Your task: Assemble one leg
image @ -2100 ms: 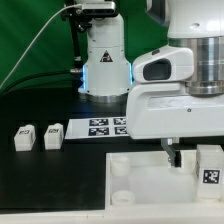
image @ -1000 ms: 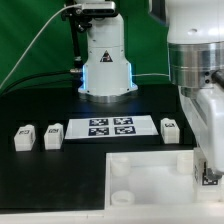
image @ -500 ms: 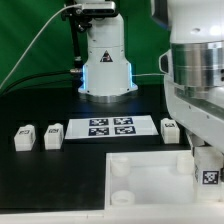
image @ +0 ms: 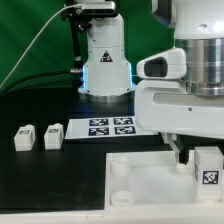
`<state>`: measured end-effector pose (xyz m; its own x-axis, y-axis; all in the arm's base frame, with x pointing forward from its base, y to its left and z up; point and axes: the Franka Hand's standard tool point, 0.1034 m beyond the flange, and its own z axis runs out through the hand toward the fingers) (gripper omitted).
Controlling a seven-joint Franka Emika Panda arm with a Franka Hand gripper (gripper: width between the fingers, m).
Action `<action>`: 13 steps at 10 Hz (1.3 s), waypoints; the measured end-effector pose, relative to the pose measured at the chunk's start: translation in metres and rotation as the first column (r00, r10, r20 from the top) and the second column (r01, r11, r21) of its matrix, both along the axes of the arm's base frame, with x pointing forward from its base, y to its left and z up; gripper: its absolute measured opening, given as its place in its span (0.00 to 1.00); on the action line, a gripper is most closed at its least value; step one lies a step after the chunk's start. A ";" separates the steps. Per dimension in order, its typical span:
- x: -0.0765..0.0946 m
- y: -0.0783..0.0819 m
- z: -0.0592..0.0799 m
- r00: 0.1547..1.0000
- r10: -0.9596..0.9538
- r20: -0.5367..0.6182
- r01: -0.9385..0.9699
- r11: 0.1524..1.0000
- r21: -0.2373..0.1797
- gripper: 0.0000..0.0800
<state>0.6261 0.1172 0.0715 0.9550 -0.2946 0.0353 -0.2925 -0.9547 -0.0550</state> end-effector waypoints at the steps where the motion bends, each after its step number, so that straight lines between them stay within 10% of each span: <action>1: 0.001 -0.002 0.000 0.983 0.181 0.007 -0.181 0.983 -0.014 0.81; 3: 0.001 -0.002 0.000 0.962 0.275 0.008 -0.274 0.961 -0.023 0.81; 5: 0.001 -0.002 0.000 0.971 0.241 0.008 -0.240 0.971 -0.019 0.50; 9: 0.001 -0.002 -0.002 0.956 -0.293 -0.021 0.294 0.956 0.015 0.36; 13: 0.003 -0.002 -0.002 0.301 -0.948 -0.108 0.952 0.305 -0.032 0.37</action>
Offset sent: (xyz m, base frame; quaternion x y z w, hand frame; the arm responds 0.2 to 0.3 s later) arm 0.0000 0.0000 0.0000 0.0000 0.0000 0.0000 1.0000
